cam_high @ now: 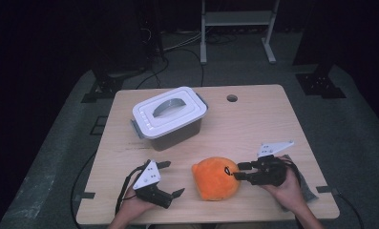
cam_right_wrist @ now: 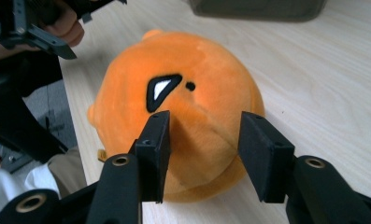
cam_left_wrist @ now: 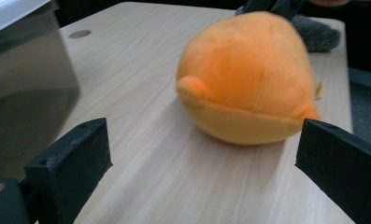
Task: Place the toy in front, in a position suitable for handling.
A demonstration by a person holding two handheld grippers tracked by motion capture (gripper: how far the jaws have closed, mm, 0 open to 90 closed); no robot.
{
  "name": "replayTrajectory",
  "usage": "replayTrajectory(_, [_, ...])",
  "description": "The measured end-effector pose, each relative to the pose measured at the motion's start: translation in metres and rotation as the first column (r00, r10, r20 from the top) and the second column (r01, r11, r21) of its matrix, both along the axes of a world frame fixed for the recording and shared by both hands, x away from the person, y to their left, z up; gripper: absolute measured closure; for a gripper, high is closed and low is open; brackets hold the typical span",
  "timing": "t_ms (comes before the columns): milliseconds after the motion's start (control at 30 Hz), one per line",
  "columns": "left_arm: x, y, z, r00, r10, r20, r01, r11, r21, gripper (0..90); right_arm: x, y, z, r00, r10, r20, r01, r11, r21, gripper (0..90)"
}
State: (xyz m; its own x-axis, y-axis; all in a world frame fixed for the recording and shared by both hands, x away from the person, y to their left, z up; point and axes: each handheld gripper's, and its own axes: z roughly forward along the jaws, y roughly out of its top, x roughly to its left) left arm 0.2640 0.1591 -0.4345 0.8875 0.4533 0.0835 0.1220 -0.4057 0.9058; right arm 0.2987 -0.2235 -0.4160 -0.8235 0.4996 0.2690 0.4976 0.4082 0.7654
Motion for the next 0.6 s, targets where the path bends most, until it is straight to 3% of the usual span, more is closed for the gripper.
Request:
replayTrajectory(267, [-0.001,-0.028,0.006,0.9966,-0.081,-0.012,0.081,0.9967,-0.003,2.5,-0.002,0.0,-0.004,0.9999,0.004,-0.016,-0.004,1.0,0.001,54.4])
replayTrajectory(433, [0.003,-0.042,0.007,0.9941,-0.107,-0.014,0.107,0.9942,-0.008,2.5,-0.003,0.0,-0.005,0.9998,0.006,-0.02,-0.006,1.0,-0.002,54.4])
replayTrajectory(600, [0.011,-0.063,0.004,0.9899,-0.141,-0.018,0.141,0.9899,0.013,2.5,-0.004,-0.002,-0.008,0.9996,0.005,-0.028,-0.005,1.0,0.007,54.1])
